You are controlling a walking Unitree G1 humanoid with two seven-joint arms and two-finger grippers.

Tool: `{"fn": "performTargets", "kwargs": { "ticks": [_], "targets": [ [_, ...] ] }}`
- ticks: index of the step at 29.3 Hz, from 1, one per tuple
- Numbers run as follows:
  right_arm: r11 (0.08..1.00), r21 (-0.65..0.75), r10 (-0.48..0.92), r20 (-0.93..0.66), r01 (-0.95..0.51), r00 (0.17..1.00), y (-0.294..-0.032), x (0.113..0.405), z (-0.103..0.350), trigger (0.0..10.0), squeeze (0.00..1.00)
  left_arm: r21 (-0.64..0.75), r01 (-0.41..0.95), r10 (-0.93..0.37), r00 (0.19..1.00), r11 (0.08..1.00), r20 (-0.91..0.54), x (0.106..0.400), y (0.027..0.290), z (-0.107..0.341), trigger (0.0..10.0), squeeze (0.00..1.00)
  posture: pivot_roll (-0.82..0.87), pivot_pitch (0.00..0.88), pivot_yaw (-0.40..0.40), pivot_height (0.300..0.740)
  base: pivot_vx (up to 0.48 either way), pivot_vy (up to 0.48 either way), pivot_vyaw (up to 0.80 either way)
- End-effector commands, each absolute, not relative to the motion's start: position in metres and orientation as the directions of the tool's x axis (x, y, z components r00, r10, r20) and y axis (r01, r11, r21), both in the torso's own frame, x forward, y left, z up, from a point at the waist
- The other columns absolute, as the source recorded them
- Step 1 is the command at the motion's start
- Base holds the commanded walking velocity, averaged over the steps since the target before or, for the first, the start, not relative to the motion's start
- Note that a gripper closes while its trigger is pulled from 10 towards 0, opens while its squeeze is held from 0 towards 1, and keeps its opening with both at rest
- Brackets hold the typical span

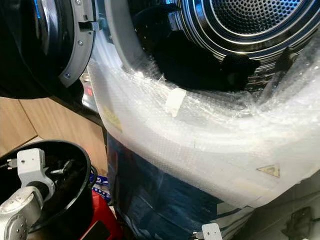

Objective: Clothes washing

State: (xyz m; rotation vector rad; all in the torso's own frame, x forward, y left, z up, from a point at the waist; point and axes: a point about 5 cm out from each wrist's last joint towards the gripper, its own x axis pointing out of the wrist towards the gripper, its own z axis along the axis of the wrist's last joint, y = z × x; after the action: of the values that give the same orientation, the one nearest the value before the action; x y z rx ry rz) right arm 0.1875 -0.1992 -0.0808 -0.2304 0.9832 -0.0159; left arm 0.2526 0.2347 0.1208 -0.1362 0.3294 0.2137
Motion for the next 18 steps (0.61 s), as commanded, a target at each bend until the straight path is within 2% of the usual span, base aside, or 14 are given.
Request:
{"fn": "performTargets", "kwargs": {
  "ticks": [1,5,11,12,13,18],
  "targets": [
    [0.976,-0.195,-0.114,-0.829,-0.093,0.548,-0.200,0.185,-0.082,10.0,0.00,-0.096,-0.248,0.201,0.915,0.964,-0.349,0.249,0.235,0.121,10.0,1.00,0.17,0.082,-0.082,0.740,0.000,0.000,0.00],
    [0.975,-0.196,-0.109,-0.828,-0.100,0.550,-0.199,0.186,-0.082,10.0,0.00,-0.075,-0.312,0.262,0.888,0.947,-0.378,0.245,0.242,0.115,10.0,1.00,0.18,0.077,-0.083,0.740,0.000,0.000,0.00],
    [0.969,-0.201,-0.092,-0.833,-0.144,0.546,-0.196,0.186,-0.082,10.0,0.00,-0.033,-0.271,0.235,0.883,0.962,-0.407,0.253,0.240,0.109,10.0,1.00,0.17,0.063,-0.079,0.740,0.000,0.000,0.00],
    [0.969,-0.202,-0.093,-0.832,-0.143,0.546,-0.196,0.186,-0.082,10.0,0.00,-0.036,-0.268,0.231,0.884,0.963,-0.406,0.254,0.238,0.110,10.0,0.90,0.17,0.059,-0.076,0.740,0.000,0.000,0.00],
    [0.969,-0.204,-0.094,-0.829,-0.142,0.551,-0.196,0.187,-0.082,10.0,0.00,-0.044,-0.250,0.212,0.892,0.967,-0.398,0.258,0.235,0.111,10.0,0.00,0.16,0.057,-0.073,0.740,0.000,0.000,0.00],
    [0.963,-0.206,-0.078,-0.831,-0.176,0.550,-0.194,0.186,-0.082,10.0,0.00,-0.035,-0.210,0.178,0.898,0.977,-0.402,0.261,0.229,0.111,10.0,0.00,0.16,0.049,-0.071,0.740,0.000,0.000,0.00]
  ]
}}
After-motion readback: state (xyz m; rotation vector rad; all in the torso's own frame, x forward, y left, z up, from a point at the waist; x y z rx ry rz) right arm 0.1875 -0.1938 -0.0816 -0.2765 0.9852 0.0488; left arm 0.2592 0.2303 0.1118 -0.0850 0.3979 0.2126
